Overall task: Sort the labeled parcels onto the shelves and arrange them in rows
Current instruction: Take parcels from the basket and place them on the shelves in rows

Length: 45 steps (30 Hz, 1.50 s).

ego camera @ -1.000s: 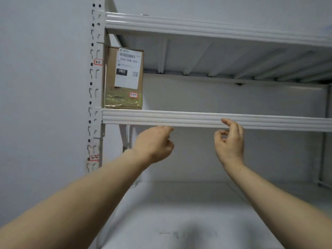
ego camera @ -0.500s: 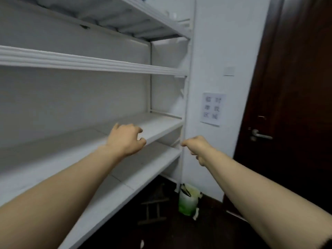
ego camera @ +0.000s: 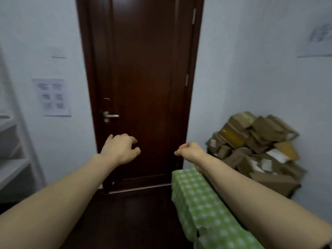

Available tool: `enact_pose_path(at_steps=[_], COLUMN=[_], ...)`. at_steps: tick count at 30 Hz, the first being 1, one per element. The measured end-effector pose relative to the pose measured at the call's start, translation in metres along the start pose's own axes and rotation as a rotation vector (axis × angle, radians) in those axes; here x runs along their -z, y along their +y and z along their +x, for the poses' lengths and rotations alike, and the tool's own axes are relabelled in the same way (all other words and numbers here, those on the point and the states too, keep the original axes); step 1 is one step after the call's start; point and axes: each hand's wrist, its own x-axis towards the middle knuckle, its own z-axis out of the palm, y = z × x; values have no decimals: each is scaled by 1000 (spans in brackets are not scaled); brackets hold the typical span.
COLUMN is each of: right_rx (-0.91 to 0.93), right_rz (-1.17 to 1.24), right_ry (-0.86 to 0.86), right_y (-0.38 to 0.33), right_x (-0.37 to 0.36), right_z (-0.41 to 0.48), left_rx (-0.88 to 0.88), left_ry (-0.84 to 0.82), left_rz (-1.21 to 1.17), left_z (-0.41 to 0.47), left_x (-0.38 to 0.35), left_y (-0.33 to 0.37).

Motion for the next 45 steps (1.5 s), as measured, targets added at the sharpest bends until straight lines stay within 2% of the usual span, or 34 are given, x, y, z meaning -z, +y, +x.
enact_pose_path(at_steps=[5, 11, 17, 22, 25, 29, 33, 36, 40, 43, 45], right_rx=[-143, -263, -332, -385, -464, -638, -757, -774, -781, -777, -789], right_rz=[-12, -5, 80, 110, 174, 255, 385, 426, 489, 455, 365], right_ry=[237, 377, 591, 791, 908, 1032, 985, 929, 756, 659, 588], right_y=[75, 148, 197, 239, 256, 278, 303, 320, 340, 350, 355], right_x=[134, 222, 279, 295, 305, 319, 327, 335, 344, 352, 357], right_z=[9, 30, 84, 127, 136, 137, 138, 142, 148, 154, 159], left_rx=[-255, -447, -550, -527, -532, -577, -590, -577, -534, -447, -274], left_ry=[-38, -132, -230, -355, -432, -439, -440, -455, -500, -450, -401], left_rz=[-26, -83, -242, -396, -489, -441, -423, -391, -402, -448, -533], left_z=[50, 117, 203, 266, 287, 286, 274, 265, 263, 263, 258], left_x=[-41, -85, -140, -185, -205, -226, -237, -248, -258, -264, -269], left_y=[142, 257, 336, 384, 418, 469, 513, 535, 548, 543, 531])
